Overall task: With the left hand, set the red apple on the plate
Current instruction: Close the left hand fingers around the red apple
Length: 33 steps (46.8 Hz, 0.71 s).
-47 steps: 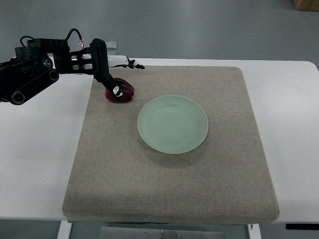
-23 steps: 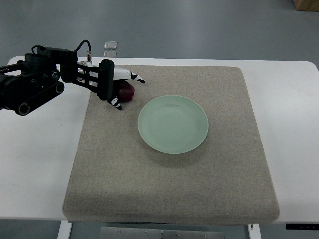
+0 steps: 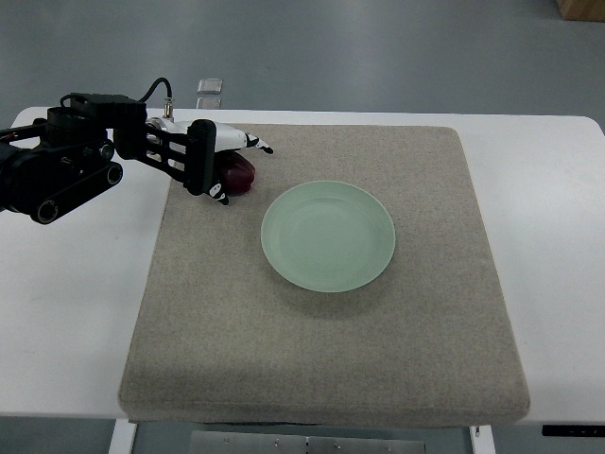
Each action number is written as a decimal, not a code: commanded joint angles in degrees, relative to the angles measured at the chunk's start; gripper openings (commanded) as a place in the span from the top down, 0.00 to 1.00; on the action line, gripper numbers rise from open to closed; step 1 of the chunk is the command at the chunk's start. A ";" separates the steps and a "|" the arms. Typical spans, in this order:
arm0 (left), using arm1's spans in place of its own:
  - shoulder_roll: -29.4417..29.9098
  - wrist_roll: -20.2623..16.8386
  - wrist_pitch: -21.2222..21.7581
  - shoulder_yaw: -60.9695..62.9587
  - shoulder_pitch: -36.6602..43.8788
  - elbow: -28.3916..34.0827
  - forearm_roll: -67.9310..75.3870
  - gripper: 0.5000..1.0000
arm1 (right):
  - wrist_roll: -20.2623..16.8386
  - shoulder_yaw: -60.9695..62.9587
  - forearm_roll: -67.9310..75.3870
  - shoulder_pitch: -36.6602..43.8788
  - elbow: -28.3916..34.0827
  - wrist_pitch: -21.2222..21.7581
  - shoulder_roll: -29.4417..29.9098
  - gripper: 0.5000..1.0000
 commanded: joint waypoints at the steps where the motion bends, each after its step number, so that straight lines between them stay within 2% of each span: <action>1: 0.09 -0.01 0.03 0.02 0.18 0.12 0.01 0.04 | 0.00 0.06 0.00 0.00 -0.06 0.00 0.00 0.07; 8: 0.10 -0.01 0.03 0.02 0.27 0.21 0.10 0.12 | 0.00 0.06 0.00 0.00 -0.06 0.00 0.00 0.07; 11: 0.10 -0.01 0.03 0.02 0.27 0.30 0.27 0.22 | 0.00 -0.03 0.00 0.00 0.02 0.00 0.00 0.07; 19: 0.18 -0.01 0.21 0.02 0.18 0.48 2.12 0.38 | 0.00 0.06 0.00 0.00 -0.06 0.00 0.00 0.07; 21: 0.18 -0.01 0.29 0.02 0.18 0.48 2.21 0.45 | 0.00 0.06 0.00 0.00 0.03 0.00 0.00 0.07; 23: 0.18 -0.10 0.21 0.02 0.10 0.48 2.21 0.47 | 0.00 0.06 0.00 0.00 0.02 0.00 0.00 0.07; 26: 0.18 -0.10 0.29 0.02 0.09 0.48 2.29 0.59 | 0.00 0.06 0.00 0.00 0.02 0.00 0.00 0.07; 33: -0.08 -0.01 0.30 -0.07 0.01 0.47 2.12 0.67 | 0.00 -0.03 0.00 0.00 -0.06 0.00 0.00 0.07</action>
